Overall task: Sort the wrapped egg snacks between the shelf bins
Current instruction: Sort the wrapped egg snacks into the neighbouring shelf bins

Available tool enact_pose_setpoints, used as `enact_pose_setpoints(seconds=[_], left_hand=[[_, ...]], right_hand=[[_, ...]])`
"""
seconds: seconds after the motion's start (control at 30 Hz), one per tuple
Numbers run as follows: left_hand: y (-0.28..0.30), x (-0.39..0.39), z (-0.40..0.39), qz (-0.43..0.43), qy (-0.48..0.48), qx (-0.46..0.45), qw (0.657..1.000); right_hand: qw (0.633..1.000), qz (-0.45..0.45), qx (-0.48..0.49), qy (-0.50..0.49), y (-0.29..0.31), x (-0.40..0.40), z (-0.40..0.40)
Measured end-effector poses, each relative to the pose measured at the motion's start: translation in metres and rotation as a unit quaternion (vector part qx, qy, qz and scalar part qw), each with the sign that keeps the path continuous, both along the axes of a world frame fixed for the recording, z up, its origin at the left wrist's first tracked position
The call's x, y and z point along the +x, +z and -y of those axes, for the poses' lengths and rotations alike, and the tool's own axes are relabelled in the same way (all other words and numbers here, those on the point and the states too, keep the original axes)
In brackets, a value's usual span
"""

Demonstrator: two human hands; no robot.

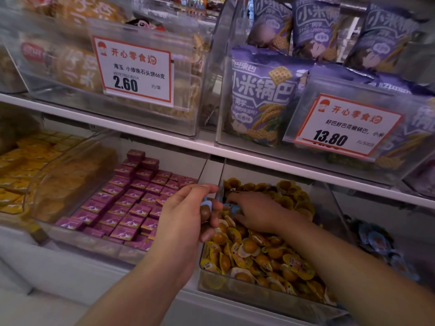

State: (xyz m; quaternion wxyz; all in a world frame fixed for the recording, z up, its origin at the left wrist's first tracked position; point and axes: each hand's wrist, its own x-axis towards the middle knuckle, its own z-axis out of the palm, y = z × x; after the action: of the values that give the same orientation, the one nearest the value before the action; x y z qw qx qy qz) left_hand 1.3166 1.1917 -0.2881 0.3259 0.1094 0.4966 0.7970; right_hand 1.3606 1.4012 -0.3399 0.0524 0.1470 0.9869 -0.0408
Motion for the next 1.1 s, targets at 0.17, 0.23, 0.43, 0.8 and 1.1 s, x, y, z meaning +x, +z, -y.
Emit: enact_pose_setpoints(seconds=[0.17,0.23,0.43,0.8,1.1], left_hand=[[-0.002,0.001,0.003,-0.034,0.0,-0.004,0.999],[-0.001,0.003,0.003,-0.04,0.004,0.001,0.999],[0.0,0.015,-0.004,-0.112,-0.004,-0.01,0.994],[-0.023,0.076,-0.064,-0.362,0.08,-0.075,0.926],[-0.025,0.125,-0.073,-0.583,-0.119,-0.058,0.801]], right_hand=[[0.996,-0.059,-0.058,-0.031,0.005,0.007,-0.005],[0.992,-0.087,-0.075,-0.044,0.008,0.011,-0.008],[0.92,-0.243,-0.268,-0.153,0.046,0.039,-0.002],[0.473,-0.284,-0.776,-0.305,0.055,0.136,0.09],[0.554,-0.36,-0.682,-0.312,0.064,0.169,0.064]])
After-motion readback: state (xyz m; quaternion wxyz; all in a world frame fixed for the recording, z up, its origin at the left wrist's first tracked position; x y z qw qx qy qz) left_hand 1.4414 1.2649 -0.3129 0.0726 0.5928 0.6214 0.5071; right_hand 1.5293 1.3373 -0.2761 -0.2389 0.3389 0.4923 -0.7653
